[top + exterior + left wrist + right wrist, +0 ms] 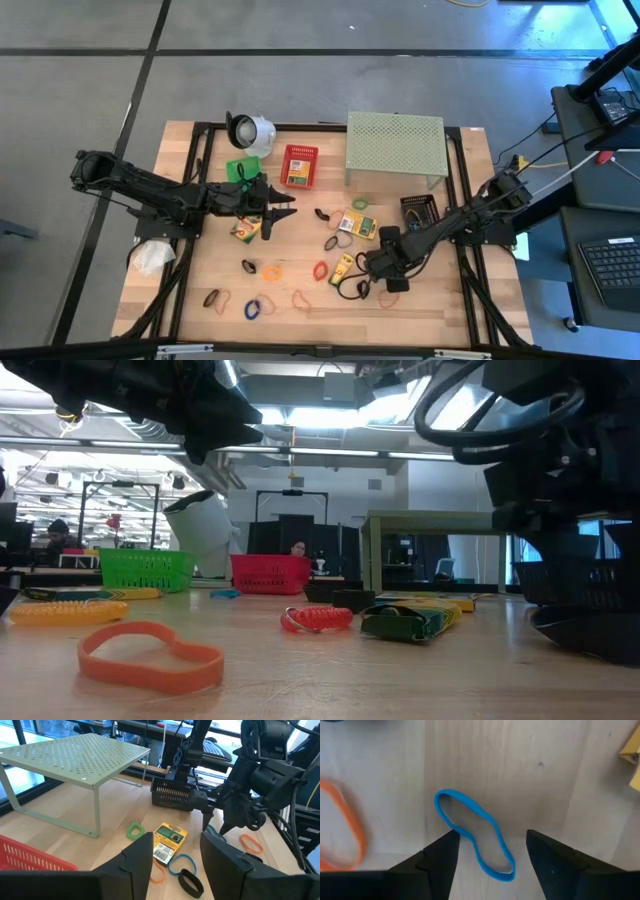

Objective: Pick & Place Office Desk Supplies
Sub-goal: Put the blue rubber band into the black basket

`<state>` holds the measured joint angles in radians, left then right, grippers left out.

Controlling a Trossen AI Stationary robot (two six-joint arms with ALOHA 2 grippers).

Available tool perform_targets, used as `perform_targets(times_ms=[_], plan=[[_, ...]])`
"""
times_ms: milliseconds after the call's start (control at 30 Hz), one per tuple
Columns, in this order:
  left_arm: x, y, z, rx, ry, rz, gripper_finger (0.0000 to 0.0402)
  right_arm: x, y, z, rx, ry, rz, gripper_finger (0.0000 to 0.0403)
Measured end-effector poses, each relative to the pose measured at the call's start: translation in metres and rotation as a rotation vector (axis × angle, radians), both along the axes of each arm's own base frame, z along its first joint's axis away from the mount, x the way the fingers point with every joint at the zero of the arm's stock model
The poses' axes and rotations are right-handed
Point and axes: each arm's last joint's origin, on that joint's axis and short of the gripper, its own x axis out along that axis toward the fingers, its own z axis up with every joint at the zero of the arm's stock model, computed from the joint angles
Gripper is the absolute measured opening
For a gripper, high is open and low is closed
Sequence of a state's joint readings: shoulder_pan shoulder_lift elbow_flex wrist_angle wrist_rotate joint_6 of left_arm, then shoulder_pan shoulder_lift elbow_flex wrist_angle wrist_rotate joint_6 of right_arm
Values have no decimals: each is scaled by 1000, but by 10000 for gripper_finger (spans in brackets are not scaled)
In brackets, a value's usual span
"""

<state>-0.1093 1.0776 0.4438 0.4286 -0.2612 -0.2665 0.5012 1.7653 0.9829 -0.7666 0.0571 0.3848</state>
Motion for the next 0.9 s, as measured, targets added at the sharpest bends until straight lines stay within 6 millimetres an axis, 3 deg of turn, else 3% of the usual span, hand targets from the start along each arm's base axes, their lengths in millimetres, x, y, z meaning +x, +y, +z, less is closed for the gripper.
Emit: perform_targets(times_ms=[300, 600, 900], plan=[[0, -1, 0, -4, 0, -21, 157, 0, 1, -2, 19, 13, -25, 176], [0, -1, 0, -4, 0, -20, 157, 0, 1, -3, 15, 15, -68, 15], [0, -1, 0, -4, -1, -20, 157, -1, 0, 1, 23, 1, -144, 3]])
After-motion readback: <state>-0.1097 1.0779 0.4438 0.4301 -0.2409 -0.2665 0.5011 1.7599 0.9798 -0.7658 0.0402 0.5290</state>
